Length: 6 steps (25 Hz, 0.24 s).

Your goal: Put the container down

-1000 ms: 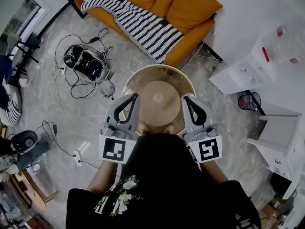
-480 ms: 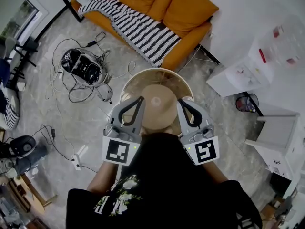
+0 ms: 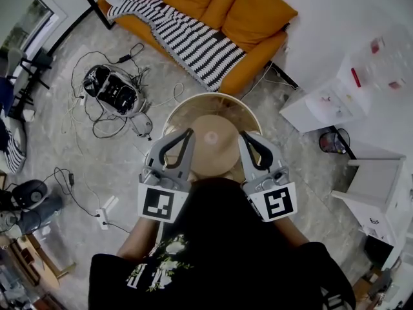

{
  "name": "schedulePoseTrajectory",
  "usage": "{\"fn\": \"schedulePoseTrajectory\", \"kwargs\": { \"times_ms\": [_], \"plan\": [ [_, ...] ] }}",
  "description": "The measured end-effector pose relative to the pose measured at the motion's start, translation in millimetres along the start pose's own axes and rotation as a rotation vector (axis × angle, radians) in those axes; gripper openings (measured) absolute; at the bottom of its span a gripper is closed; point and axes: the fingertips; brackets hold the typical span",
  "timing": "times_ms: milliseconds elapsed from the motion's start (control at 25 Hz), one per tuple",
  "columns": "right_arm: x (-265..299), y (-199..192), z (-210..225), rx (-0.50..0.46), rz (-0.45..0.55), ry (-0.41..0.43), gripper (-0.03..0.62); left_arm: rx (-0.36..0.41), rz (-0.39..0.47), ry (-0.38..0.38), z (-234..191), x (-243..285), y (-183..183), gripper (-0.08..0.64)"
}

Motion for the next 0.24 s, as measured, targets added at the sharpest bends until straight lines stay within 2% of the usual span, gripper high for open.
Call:
{"fn": "schedulePoseTrajectory", "kwargs": {
  "times_ms": [240],
  "plan": [
    [-2.3, -5.2, 9.2, 0.001, -0.002, -0.012, -0.006, 0.023, -0.007, -0.008, 7.4, 9.0, -2.2, 0.012]
  ]
}}
Point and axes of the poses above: the fingertips, and each gripper's own axes: x forward along the fingers, z to its right, y out of its top, and after that the axes turned 6 degrees about y, right-handed
